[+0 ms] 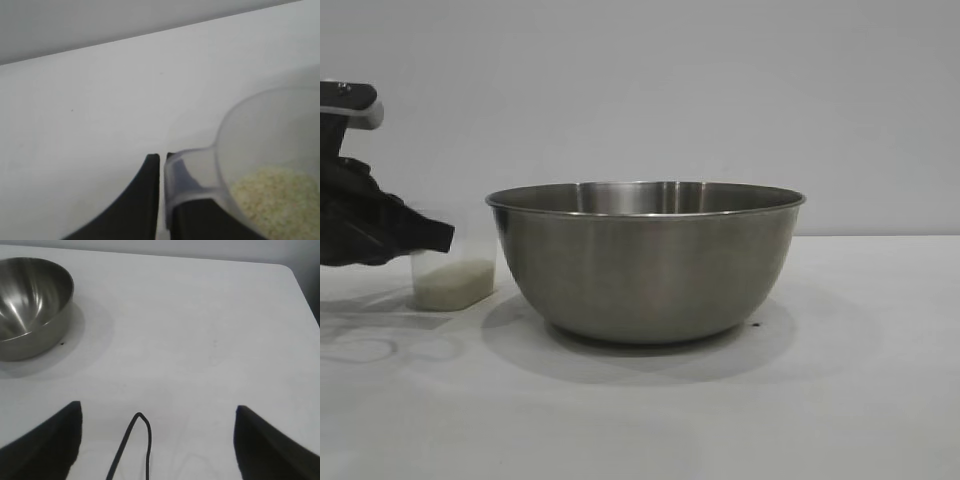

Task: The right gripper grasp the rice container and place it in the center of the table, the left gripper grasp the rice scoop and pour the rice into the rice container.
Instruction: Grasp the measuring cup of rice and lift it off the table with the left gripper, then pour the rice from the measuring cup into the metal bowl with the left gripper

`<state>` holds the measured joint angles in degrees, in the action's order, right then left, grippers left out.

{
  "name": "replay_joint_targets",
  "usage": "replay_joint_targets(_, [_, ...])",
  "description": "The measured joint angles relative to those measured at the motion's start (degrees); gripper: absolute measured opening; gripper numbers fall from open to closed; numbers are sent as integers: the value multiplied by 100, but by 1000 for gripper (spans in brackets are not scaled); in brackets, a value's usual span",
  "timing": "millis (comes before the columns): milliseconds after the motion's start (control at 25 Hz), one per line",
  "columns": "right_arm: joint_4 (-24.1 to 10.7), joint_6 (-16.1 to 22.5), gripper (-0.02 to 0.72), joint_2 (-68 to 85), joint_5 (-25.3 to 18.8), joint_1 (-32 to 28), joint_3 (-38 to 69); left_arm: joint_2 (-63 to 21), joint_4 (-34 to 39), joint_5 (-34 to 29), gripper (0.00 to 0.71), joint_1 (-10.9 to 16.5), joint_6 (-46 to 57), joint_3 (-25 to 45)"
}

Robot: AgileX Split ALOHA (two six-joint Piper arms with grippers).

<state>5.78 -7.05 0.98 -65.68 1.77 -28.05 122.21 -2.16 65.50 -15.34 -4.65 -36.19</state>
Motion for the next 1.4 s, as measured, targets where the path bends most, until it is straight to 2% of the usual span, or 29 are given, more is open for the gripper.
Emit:
replay_joint_targets(240, [0, 0, 566, 0, 0, 0, 0, -351, 170, -49, 0, 0, -145, 0])
replay_joint_targets(520, [0, 0, 566, 0, 0, 0, 0, -1045, 648, -61, 0, 3, -1646, -182])
replay_joint_targets(680, [0, 0, 566, 0, 0, 0, 0, -1327, 937, -61, 0, 3, -2151, -467])
replay_joint_targets(1000, [0, 0, 566, 0, 0, 0, 0, -1418, 2544, -61, 0, 25, -2619, -1318])
replay_joint_targets(1240, [0, 0, 566, 0, 0, 0, 0, -1418, 3656, -61, 0, 25, -3126, -1484])
replay_joint_targets(1400, [0, 0, 566, 0, 0, 0, 0, -1418, 3946, -61, 0, -103, -3884, -1484])
